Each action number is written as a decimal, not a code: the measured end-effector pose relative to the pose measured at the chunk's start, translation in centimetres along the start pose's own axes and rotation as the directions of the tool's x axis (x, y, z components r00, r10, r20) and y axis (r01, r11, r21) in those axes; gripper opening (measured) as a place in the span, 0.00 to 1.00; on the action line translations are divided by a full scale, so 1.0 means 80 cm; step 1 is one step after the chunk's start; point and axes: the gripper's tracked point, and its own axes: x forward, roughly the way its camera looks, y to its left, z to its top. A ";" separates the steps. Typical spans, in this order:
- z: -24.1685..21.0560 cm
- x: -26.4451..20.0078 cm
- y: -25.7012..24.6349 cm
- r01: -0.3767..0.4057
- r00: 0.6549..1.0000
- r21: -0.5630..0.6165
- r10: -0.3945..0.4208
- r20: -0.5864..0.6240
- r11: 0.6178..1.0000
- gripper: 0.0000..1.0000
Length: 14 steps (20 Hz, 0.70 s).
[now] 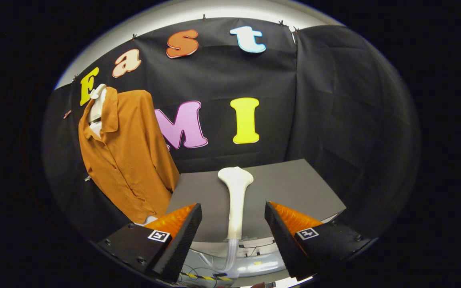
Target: Iron the clothes twice with a garment steamer, once on the left side and once on the right side.
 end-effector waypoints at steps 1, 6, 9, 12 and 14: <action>-0.008 0.020 -0.004 0.010 0.999 0.007 -0.009 -0.053 1.000 0.98; -0.056 0.107 -0.020 0.032 0.967 0.035 -0.022 -0.255 0.999 0.99; -0.074 0.134 -0.018 0.046 0.944 0.093 -0.013 -0.330 0.995 0.99; -0.098 0.158 -0.018 0.064 0.921 0.114 -0.015 -0.388 0.991 0.88; -0.110 0.161 -0.013 0.054 0.909 0.113 -0.002 -0.417 0.992 0.87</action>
